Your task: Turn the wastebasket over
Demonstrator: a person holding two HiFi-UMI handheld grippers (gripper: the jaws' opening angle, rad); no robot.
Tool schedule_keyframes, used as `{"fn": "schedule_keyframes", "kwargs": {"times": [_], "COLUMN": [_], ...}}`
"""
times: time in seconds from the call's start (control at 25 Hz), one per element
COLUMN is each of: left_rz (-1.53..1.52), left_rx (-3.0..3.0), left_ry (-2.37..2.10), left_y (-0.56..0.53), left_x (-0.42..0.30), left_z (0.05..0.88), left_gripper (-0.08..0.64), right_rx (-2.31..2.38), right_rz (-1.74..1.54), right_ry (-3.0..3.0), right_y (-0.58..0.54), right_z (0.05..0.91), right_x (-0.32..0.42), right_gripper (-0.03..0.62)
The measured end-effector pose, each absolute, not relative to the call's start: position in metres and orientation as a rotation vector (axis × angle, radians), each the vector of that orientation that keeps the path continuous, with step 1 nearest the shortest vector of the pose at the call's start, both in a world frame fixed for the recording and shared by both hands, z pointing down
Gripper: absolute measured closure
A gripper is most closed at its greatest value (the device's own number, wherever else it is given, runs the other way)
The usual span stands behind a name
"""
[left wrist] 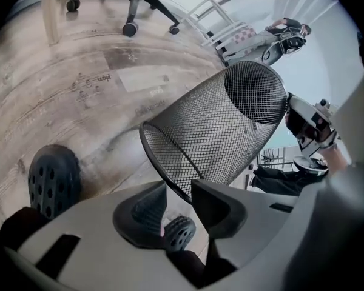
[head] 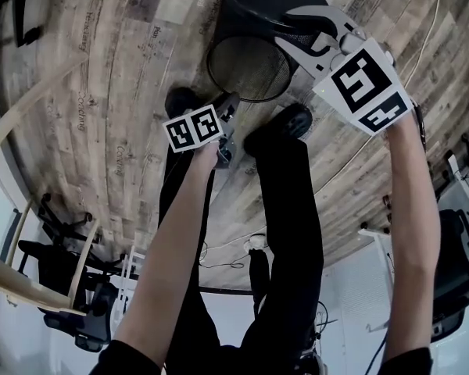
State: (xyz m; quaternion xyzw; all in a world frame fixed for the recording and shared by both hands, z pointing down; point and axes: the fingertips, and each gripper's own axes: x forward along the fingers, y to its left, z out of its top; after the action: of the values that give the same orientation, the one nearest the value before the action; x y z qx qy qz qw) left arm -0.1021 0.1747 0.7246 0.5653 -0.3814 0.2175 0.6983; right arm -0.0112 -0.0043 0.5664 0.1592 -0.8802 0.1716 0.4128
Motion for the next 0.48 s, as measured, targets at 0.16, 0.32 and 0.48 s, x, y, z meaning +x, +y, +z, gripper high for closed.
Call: {"fn": "schedule_keyframes", "kwargs": {"times": [0.16,0.32,0.48], "left_rz": [0.555,0.605,0.602], "left_rx": [1.292,1.327,1.345], "left_ry": [-0.910,-0.917,-0.950], "left_y": [0.151,0.143,0.138], "left_x": [-0.112,-0.120,-0.124], "left_z": [0.740,0.746,0.739], "left_gripper": [0.440,0.445,0.492], "right_rx": [0.408,0.423,0.413], "right_rz": [0.414,0.344,0.322], "right_ry": [-2.247,-2.267,-2.286], "right_y": [-0.008,-0.008,-0.005], "right_z": [0.560,0.559,0.558], "right_x": [-0.019,-0.029,-0.036], "right_gripper": [0.449,0.466,0.465]}}
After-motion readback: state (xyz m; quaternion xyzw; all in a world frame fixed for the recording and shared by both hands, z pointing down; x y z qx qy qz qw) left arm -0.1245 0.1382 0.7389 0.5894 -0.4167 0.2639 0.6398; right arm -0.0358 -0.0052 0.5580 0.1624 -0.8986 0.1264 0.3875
